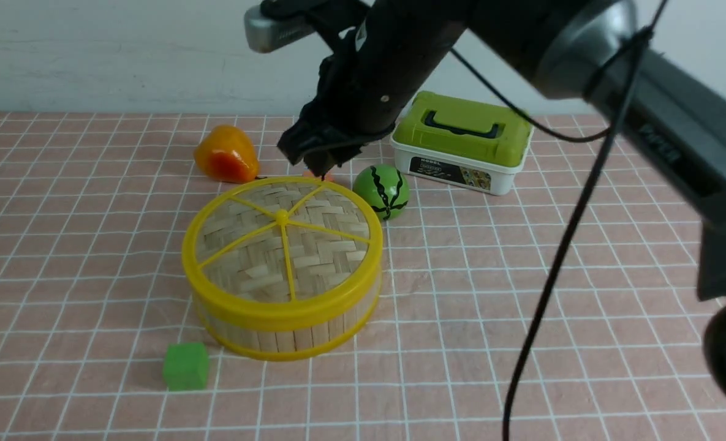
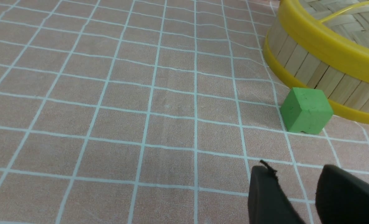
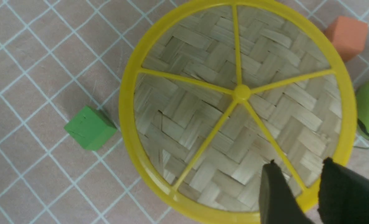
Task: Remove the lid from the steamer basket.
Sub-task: Use the right arm to lift the lid of the steamer
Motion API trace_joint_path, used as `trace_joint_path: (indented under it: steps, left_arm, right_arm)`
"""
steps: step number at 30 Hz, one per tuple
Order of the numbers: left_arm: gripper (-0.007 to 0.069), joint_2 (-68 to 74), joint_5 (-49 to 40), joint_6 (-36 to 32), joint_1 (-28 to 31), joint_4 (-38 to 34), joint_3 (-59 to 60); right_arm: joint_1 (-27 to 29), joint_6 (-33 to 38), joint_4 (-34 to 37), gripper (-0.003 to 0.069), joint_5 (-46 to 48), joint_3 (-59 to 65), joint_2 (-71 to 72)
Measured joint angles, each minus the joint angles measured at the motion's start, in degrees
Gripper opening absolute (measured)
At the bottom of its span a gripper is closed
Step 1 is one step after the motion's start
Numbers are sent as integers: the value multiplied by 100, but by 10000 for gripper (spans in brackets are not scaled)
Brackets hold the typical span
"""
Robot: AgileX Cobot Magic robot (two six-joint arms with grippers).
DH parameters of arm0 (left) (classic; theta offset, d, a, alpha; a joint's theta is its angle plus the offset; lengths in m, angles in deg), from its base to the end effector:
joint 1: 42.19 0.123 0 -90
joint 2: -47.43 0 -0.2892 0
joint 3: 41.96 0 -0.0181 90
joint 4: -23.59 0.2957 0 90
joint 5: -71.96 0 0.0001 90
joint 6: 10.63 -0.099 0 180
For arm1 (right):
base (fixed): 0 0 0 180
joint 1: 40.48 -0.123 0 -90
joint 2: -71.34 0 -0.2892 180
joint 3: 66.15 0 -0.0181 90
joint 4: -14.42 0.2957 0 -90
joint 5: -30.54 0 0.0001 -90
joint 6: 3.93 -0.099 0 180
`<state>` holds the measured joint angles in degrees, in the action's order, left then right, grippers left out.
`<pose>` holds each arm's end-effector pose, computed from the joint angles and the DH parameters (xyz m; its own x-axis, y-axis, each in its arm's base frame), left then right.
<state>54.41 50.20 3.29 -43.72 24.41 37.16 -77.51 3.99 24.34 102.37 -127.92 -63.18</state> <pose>0.1009 -0.0022 0.1659 -0.3034 -0.2196 -0.9272 -0.0487 0.9754 -0.2151 0.4187 0.3362 0.3548 -0.5901 -0.5486 -0.5923 -0.7222 0.6866 0.0837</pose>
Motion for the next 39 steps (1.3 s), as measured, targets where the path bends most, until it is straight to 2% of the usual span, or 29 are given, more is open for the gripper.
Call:
trace_joint_path:
  steps: [3,7,20,26,30,31,32,34,39]
  left_arm:
    - [239,0,40,0,0,6,0]
    - [239,0,55,0,0,6,0]
    - [239,0,62,0,0,6,0]
    - [239,0,62,0,0,6,0]
    - [239,0,62,0,0,6,0]
    - [239,0,62,0,0,6,0]
    - [239,0,62,0,0,0,0]
    - [239,0,62,0,0,0,0]
    - [239,0,62,0,0,0,0]
  right_arm:
    - [-6,-4,23,356,6,-84,-281]
    - [-6,-13,23,437,-53,-108,-488]
    - [-6,1,470,447,-1166,-124,-872]
    - [-6,5,470,362,-1333,-124,-1205]
    - [-6,5,407,218,-1353,-124,-1296]
    - [-6,5,399,209,-1353,-124,-1296]
    - [-6,5,382,130,-1396,-124,-1296]
    - [-6,5,360,72,-1415,-136,-1296]
    - [-10,5,264,80,-1258,-302,-1324]
